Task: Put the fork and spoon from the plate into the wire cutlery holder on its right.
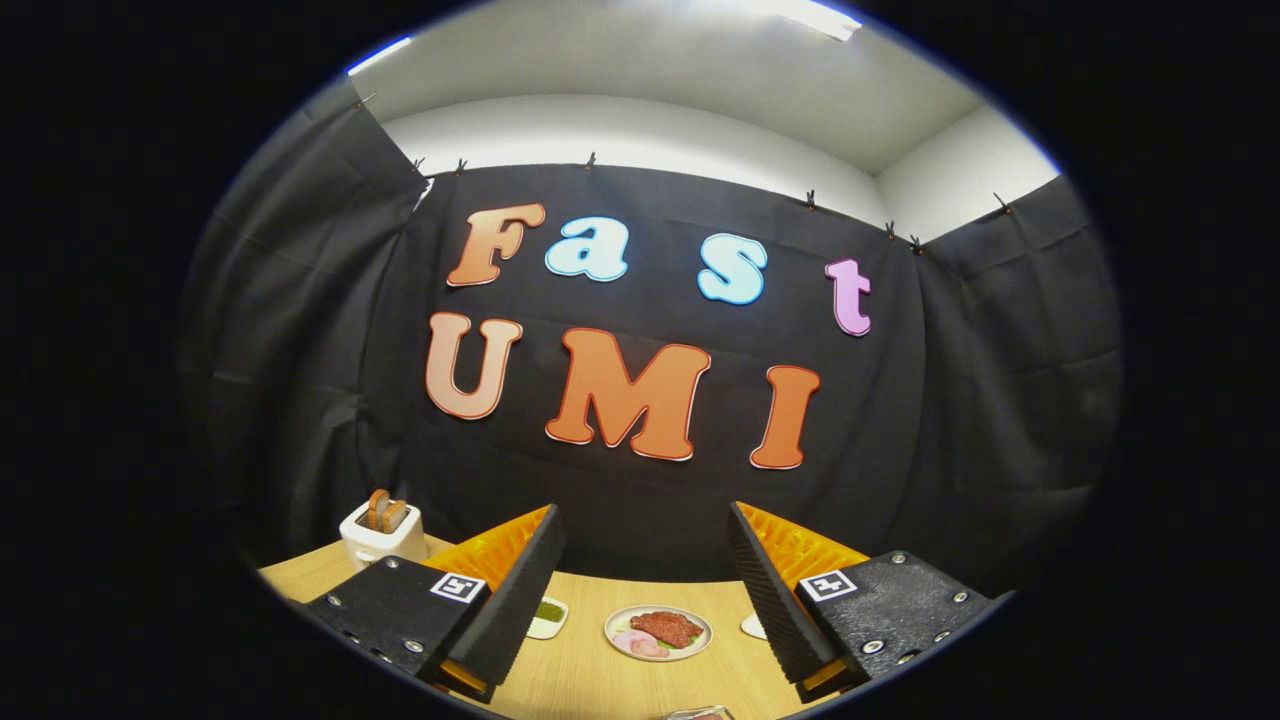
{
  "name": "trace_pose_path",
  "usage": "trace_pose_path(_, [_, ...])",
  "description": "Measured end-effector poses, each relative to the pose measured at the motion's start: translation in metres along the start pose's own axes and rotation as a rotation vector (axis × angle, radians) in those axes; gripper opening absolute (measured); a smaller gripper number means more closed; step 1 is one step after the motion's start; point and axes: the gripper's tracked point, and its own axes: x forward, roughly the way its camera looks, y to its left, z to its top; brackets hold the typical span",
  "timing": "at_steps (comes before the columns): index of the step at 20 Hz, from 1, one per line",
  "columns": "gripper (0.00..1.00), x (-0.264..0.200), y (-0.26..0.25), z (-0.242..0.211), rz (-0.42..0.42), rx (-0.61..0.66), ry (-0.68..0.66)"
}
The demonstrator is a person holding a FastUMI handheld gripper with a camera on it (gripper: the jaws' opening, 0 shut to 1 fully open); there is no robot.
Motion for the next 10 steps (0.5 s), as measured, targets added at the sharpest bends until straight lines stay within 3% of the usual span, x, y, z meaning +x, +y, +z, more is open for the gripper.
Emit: trace_pose_path(10, [0.98, 0.029, 0.098, -0.046, 0.187, 0.055, 0.168])
